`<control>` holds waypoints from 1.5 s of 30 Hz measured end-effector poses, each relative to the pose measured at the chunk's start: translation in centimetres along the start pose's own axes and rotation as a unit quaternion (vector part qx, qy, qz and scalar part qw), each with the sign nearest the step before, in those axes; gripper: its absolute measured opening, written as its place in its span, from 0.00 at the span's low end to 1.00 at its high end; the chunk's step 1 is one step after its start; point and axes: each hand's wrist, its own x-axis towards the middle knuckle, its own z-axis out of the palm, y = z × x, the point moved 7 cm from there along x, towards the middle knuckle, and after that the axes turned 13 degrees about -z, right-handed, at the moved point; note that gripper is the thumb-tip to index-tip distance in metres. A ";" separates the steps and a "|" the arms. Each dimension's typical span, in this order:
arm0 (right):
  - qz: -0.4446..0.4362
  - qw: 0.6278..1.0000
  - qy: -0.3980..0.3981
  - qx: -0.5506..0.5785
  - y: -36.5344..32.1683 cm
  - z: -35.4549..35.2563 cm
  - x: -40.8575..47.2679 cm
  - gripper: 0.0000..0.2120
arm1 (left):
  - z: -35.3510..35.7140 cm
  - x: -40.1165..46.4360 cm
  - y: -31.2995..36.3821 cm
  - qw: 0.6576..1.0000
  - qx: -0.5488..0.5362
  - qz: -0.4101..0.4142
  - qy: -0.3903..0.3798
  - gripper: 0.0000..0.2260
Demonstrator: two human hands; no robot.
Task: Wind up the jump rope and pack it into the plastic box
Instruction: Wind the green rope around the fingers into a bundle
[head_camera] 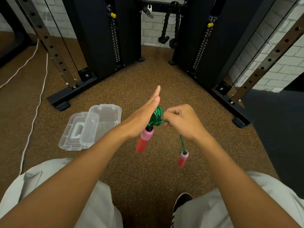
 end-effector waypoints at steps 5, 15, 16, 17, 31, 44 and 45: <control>-0.015 0.976 0.036 0.212 -0.1 -1.5 0.2 0.12 | 0.7 0.0 -0.5 0.997 -0.044 -0.017 -0.056 0.32; -0.005 0.963 0.094 0.253 1.5 -2.5 0.9 0.06 | 1.4 -0.2 0.1 0.969 -0.227 -0.019 -0.092 0.40; 0.003 0.967 0.100 0.236 1.9 -2.2 0.9 0.06 | 1.5 -0.3 0.3 0.962 -0.249 -0.016 -0.113 0.41; 0.009 0.971 0.100 0.216 2.2 -1.9 1.0 0.05 | 1.6 -0.5 0.5 0.953 -0.271 -0.014 -0.131 0.41; -0.004 0.998 -0.060 -0.014 2.5 1.6 0.6 0.07 | -2.2 0.2 0.0 0.911 -0.412 0.013 0.010 0.32; -0.091 0.994 -0.066 -0.010 -0.4 0.8 0.3 0.06 | 0.0 0.4 0.0 0.994 -0.046 0.007 0.104 0.21; -0.095 0.994 -0.058 -0.018 -0.4 0.5 0.3 0.06 | 0.2 0.4 -0.1 0.995 -0.025 -0.005 0.094 0.22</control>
